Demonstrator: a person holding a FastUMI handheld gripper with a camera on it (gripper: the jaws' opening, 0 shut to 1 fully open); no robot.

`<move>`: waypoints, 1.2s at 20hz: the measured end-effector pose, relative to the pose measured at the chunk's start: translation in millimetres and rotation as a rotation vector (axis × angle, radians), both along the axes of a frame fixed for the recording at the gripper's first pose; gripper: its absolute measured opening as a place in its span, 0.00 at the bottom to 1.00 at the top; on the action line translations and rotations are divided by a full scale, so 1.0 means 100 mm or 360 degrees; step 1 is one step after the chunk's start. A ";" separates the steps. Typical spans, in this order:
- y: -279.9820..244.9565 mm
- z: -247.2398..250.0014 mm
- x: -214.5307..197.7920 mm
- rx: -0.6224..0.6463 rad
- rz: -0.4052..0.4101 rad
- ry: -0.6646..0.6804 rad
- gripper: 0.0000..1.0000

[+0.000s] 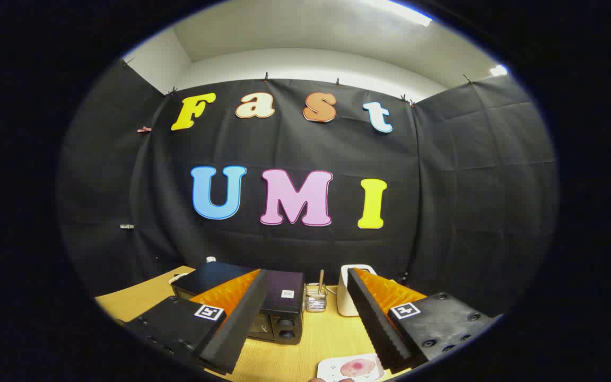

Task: Open the toaster oven, put the food inside, and close the toaster oven door.

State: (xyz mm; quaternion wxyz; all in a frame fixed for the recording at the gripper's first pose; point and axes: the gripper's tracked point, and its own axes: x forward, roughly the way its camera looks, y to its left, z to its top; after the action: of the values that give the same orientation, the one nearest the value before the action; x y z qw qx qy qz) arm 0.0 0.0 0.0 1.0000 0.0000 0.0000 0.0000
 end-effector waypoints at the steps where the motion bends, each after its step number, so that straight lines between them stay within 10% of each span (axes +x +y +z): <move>1: 0.00 0.00 -0.02 -0.0001 -0.0003 0.0000 0.98; 24: 0.11 -0.11 -0.04 -0.0024 0.0024 0.0075 0.98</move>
State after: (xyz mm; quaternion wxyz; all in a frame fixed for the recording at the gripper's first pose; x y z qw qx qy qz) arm -3.6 11.4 -11.5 0.9997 -0.0075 0.0235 0.0076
